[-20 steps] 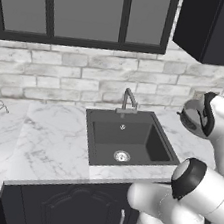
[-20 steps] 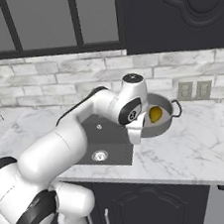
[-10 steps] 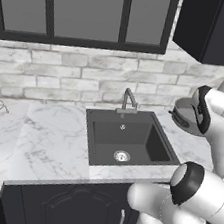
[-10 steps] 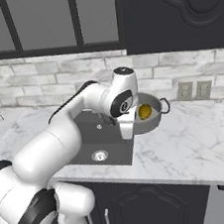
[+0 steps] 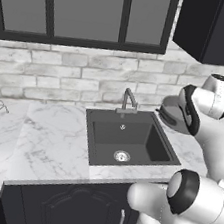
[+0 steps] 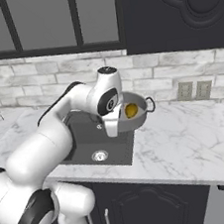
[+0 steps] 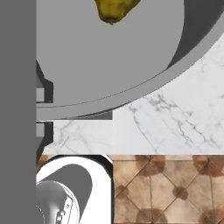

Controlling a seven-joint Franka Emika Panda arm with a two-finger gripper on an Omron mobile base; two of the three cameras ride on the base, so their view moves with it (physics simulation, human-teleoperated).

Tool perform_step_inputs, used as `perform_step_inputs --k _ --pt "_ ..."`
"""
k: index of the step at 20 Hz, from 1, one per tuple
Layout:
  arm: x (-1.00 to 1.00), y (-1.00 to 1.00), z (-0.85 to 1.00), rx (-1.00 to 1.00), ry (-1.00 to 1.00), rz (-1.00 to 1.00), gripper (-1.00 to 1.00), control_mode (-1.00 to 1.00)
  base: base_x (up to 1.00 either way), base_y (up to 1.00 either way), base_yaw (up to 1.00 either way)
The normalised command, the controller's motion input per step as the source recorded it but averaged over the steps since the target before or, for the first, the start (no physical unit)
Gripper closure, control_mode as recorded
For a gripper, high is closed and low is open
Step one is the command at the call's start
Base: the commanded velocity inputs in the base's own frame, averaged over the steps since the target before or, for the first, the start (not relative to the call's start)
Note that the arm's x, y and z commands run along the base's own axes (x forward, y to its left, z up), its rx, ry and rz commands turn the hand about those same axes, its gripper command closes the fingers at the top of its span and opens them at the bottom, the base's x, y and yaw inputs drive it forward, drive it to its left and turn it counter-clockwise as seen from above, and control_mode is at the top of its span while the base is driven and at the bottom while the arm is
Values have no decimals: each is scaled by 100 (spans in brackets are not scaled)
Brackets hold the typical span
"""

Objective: Dump the lemon from the pot into the sink. Then turn on the water and wash the lemon. Then turn off the water and put the lemon back in the pot.

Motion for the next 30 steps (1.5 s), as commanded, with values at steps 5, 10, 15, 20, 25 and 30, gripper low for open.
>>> perform_step_inputs --k 5,10,15,20,25,30 --pt "22 37 0 0 0 0 100 -100 0 0 0" --pt "27 26 2 0 0 0 100 -100 0 0 0" --pt "36 14 5 0 0 0 100 -100 0 0 0" --pt "43 20 9 0 0 0 100 -100 0 0 0" --pt "38 17 18 0 0 0 100 -100 0 0 0" --pt "41 12 21 0 0 0 100 -100 0 0 0"
